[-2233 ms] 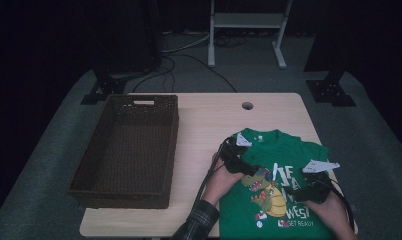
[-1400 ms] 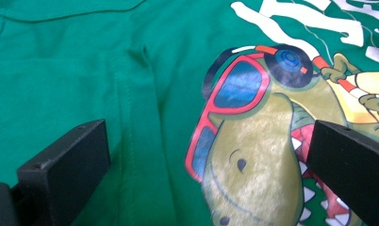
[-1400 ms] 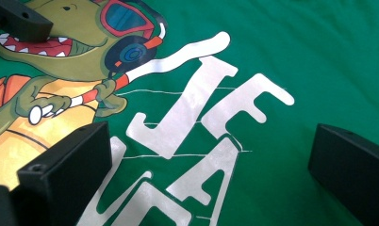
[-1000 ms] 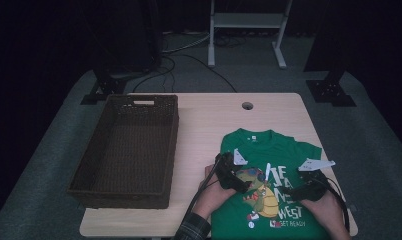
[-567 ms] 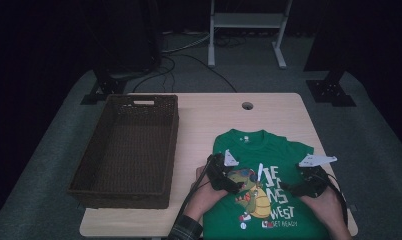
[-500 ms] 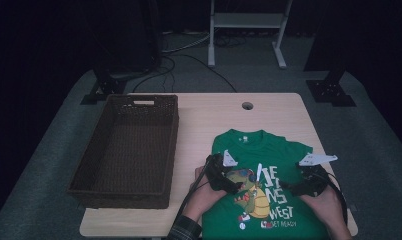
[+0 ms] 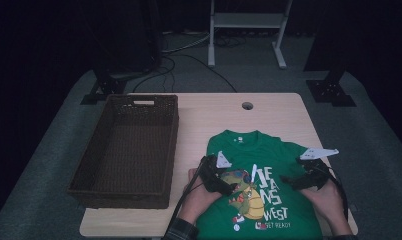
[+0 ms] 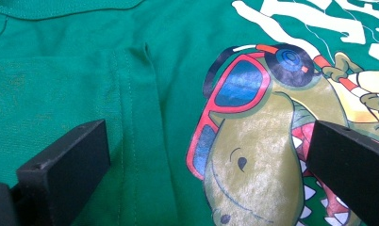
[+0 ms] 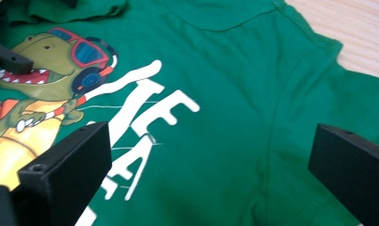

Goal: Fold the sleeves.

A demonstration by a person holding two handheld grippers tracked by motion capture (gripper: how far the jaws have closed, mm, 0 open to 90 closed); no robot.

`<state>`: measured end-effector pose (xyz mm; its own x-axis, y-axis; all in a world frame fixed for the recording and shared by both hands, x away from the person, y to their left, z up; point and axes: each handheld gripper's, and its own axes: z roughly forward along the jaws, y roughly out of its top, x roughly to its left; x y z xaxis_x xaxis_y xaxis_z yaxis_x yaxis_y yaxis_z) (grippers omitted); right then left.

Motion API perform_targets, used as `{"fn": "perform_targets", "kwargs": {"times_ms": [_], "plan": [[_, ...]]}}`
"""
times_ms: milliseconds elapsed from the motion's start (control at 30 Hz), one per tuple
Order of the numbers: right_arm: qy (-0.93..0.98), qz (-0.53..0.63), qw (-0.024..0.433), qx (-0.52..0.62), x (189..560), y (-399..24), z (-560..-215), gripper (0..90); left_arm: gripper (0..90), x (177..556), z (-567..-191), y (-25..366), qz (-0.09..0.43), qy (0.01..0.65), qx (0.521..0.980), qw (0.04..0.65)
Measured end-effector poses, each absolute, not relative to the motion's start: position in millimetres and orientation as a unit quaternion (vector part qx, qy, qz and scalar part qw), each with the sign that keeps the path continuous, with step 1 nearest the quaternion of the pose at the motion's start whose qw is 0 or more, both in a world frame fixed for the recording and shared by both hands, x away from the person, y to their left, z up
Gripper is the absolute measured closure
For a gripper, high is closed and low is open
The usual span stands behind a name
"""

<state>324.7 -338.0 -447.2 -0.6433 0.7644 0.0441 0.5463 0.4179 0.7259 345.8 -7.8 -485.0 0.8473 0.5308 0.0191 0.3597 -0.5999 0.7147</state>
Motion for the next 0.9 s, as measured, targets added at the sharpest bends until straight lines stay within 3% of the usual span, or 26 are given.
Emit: {"fn": "perform_targets", "kwargs": {"times_ms": [900], "plan": [[0.825,0.349,0.157,0.416,352,-349,-431,0.0,0.0,346,-485,-8,0.116,0.251,0.887,0.37]]}}
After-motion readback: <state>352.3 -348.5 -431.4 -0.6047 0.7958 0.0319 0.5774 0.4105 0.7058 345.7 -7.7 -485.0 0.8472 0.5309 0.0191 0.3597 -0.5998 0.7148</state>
